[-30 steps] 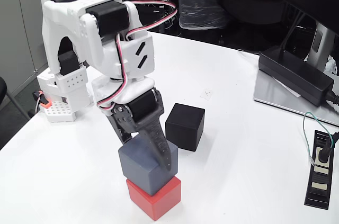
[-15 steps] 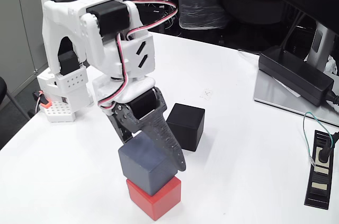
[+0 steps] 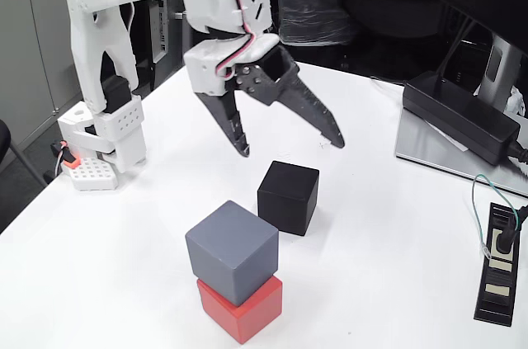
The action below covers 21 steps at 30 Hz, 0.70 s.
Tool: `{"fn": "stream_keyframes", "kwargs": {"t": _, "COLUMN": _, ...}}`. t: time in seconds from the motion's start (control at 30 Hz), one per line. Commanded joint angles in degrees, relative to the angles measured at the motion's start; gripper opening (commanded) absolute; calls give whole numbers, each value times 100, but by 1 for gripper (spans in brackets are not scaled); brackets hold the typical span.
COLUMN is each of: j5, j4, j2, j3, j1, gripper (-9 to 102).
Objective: Stack the three blocks in an ordered color.
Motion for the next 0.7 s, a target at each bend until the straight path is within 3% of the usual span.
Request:
{"fn": "stream_keyframes", "kwargs": {"t": 0.0, "j5": 53, "j4": 26, "j2": 229, "j3": -185, "j1": -422, "gripper": 45}}
{"fn": "stream_keyframes", "kwargs": {"t": 0.23, "j5": 519, "j4": 26, "j2": 35, "j3": 88, "j1": -905, "gripper": 45}}
{"fn": "stream_keyframes", "kwargs": {"t": 0.67, "j5": 633, "j4": -35, "j2": -1222, "j3": 396, "j1": -932, "gripper": 45}}
